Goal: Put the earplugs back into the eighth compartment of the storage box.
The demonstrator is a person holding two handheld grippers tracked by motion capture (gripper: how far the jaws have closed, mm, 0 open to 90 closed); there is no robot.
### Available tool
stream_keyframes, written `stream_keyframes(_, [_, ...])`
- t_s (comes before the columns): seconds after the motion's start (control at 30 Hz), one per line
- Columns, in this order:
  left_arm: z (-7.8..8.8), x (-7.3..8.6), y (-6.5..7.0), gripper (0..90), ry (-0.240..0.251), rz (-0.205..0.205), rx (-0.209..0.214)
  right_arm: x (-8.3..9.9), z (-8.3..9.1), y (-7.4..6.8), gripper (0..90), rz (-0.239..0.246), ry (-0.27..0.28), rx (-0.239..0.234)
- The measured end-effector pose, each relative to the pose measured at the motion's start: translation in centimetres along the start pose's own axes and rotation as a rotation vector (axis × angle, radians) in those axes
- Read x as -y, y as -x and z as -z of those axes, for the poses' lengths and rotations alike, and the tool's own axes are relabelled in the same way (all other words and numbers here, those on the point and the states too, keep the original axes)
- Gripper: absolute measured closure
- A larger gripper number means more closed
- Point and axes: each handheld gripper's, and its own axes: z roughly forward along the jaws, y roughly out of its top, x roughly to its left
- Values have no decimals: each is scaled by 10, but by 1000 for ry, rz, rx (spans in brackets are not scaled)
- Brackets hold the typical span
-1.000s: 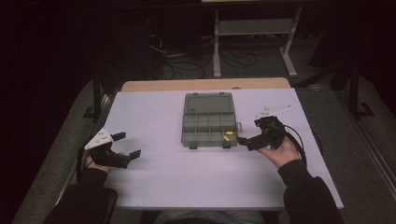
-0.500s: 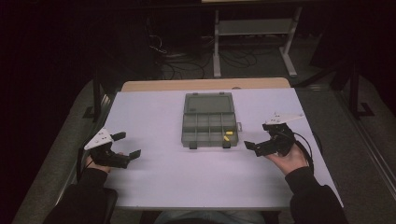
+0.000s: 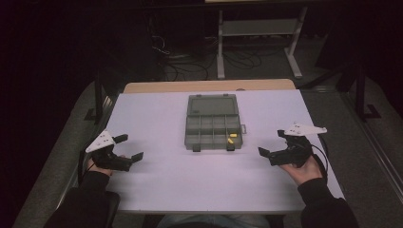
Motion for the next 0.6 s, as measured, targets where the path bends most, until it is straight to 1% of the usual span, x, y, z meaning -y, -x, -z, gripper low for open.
stream_keyframes(0.1, [0,0,0,0,-1,0,0,7,5,1,0,0,34,7])
stream_keyframes(0.23, [0,0,0,0,-1,-1,0,16,11,3,0,-12,65,19])
stream_keyframes(0.33, [0,0,0,0,0,0,0,22,15,5,0,-32,89,16])
stream_keyframes(0.47, [0,0,0,0,1,3,0,28,18,6,0,-39,116,21])
stream_keyframes(0.6, [0,0,0,0,0,0,0,34,20,7,0,-53,148,10])
